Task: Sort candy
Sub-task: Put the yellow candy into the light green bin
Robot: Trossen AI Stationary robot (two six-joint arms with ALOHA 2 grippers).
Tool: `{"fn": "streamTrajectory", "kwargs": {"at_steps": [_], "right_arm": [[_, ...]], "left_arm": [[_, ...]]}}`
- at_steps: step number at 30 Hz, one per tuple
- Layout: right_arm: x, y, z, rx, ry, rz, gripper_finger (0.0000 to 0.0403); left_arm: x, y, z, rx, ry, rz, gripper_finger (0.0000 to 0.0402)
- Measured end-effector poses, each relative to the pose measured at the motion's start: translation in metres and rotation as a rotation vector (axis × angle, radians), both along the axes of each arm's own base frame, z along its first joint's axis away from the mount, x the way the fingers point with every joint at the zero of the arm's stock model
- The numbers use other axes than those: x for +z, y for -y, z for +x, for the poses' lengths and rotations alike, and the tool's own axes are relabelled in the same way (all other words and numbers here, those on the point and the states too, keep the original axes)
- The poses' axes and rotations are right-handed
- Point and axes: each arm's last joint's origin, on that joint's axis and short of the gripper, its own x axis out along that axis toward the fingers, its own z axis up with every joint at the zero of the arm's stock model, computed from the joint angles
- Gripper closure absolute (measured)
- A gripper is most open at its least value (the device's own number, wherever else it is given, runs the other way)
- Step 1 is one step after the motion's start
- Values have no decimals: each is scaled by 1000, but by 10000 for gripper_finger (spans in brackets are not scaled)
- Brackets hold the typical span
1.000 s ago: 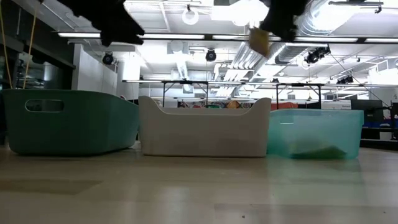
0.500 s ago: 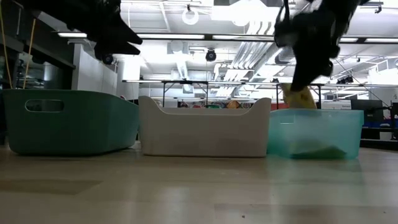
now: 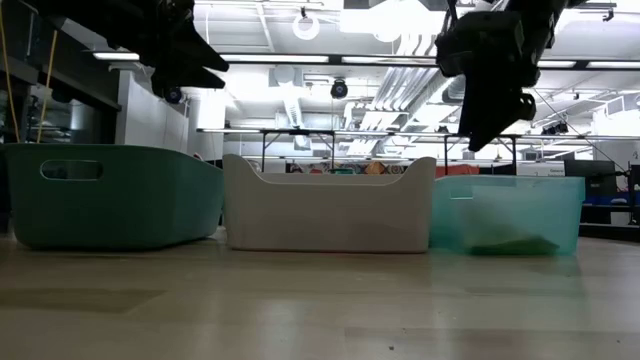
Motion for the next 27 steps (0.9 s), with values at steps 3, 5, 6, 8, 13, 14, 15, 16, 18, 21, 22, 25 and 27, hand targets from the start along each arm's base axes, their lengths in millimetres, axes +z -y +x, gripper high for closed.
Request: {"fn": "streamTrajectory", "kwargs": {"at_steps": [3, 5, 6, 8, 13, 14, 15, 16, 18, 21, 22, 25, 27], "right_arm": [[12, 0, 5, 5, 37, 2, 161], [23, 1, 9, 9, 77, -7, 146], [29, 1, 10, 11, 96, -21, 142], [39, 4, 14, 8, 132, -56, 138], [55, 13, 17, -21, 179, -109, 137], [56, 14, 18, -27, 181, -110, 137], [56, 16, 18, -36, 183, -110, 137], [56, 17, 18, -46, 182, -107, 137], [56, 19, 17, -53, 178, -105, 137], [56, 19, 17, -53, 174, -105, 137], [56, 19, 17, -52, 171, -105, 137], [55, 19, 16, -52, 159, -106, 137], [55, 19, 15, -50, 151, -106, 137]], "left_arm": [[8, -1, 0, 13, -11, -24, 234], [27, -6, 0, 52, -34, -25, 234], [38, -11, -1, 94, -70, -17, 234], [55, -24, -3, 212, -191, 14, 234], [71, -65, -6, 447, -485, 53, 234], [67, -73, -7, 479, -536, 51, 234], [62, -81, -9, 519, -584, 38, 234], [57, -89, -10, 565, -614, 24, 234], [43, -108, -14, 673, -660, -29, 234], [14, -134, -24, 804, -727, -140, 234], [4, -143, -28, 826, -753, -176, 234], [-24, -165, -37, 852, -846, -297, 234], [-38, -180, -39, 898, -822, -395, 234]]}}
